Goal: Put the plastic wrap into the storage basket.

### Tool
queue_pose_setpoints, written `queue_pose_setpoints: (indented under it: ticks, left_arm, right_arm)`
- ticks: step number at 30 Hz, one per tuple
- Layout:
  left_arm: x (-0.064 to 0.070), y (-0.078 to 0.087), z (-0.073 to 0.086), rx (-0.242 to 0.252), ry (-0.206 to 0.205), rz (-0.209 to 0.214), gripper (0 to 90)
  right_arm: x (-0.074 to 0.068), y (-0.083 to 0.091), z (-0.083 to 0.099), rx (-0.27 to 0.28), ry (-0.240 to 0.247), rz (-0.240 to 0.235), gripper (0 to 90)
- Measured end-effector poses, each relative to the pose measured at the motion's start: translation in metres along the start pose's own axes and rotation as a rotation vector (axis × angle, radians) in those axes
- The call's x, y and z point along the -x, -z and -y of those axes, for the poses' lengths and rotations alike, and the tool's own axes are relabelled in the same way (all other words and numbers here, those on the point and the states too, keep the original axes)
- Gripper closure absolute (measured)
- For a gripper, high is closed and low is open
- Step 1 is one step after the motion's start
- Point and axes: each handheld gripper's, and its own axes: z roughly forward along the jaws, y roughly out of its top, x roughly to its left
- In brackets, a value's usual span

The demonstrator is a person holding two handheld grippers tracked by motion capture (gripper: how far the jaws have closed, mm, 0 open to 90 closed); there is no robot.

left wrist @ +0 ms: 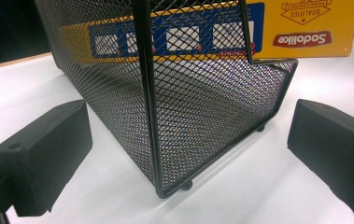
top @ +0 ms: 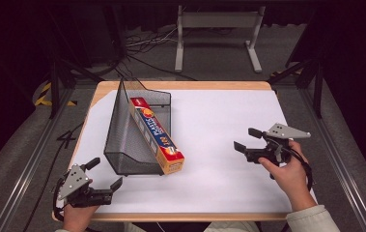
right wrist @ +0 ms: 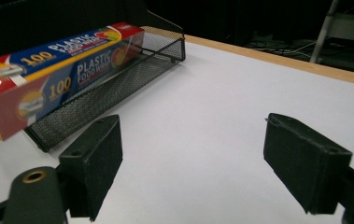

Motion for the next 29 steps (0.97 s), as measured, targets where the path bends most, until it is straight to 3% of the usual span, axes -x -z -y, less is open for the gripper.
queue_pose_setpoints:
  ticks: [3, 6, 14, 18, 29]
  left_arm:
    - [0.000, 0.000, 0.000, 0.001, -0.001, 0.002, 0.7]
    - [0.000, 0.000, 0.000, 0.002, -0.003, 0.001, 0.6]
    - [-0.001, -0.002, 0.000, -0.004, -0.009, -0.003, 1.1]
    - [-0.001, -0.003, -0.001, -0.005, -0.006, 0.006, 1.1]
    - [-0.002, -0.002, 0.000, 0.001, 0.004, 0.009, 1.0]
  right_arm:
    - [0.004, 0.002, 0.018, 0.009, 0.000, 0.013, 19.7]
    - [0.010, 0.001, 0.032, -0.040, 0.001, 0.022, 18.8]
    - [0.015, 0.003, 0.067, -0.064, 0.012, 0.059, 17.2]
    - [0.016, 0.004, 0.077, -0.085, 0.006, 0.083, 17.1]
    - [0.017, 0.003, 0.081, -0.114, -0.008, 0.071, 14.0]
